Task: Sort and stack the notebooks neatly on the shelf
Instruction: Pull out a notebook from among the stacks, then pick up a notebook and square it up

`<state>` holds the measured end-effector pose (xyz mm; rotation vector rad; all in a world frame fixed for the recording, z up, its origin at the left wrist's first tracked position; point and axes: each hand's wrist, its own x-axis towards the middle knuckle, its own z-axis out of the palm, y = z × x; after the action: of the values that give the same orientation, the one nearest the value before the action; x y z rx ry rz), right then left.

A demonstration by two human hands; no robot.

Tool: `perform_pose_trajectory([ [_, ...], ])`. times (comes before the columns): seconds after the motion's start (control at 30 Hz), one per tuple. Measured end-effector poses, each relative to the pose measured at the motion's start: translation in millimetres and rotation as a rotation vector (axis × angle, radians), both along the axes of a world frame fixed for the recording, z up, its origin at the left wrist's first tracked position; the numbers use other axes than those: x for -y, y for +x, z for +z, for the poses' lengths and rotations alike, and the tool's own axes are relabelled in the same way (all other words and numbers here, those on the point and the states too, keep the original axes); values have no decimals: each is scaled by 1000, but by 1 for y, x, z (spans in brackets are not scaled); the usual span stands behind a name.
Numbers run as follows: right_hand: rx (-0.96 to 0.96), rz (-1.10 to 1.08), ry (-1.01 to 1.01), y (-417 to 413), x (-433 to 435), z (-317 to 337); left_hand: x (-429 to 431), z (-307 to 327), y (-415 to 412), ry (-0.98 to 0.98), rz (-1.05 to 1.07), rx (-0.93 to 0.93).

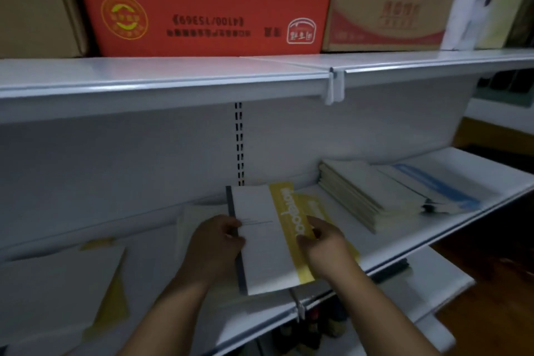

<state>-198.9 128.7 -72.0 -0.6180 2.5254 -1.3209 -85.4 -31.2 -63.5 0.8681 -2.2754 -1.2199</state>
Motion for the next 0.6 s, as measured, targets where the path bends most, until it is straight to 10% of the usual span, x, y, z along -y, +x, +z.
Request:
perform_pose_trajectory([
  [0.3,-119,20,388,-77,-36,-27,-42,-17,-83,-619,-91,603],
  [0.6,-359,124,70,-26,8,3,-22,-8,-35,-473,-47,195],
])
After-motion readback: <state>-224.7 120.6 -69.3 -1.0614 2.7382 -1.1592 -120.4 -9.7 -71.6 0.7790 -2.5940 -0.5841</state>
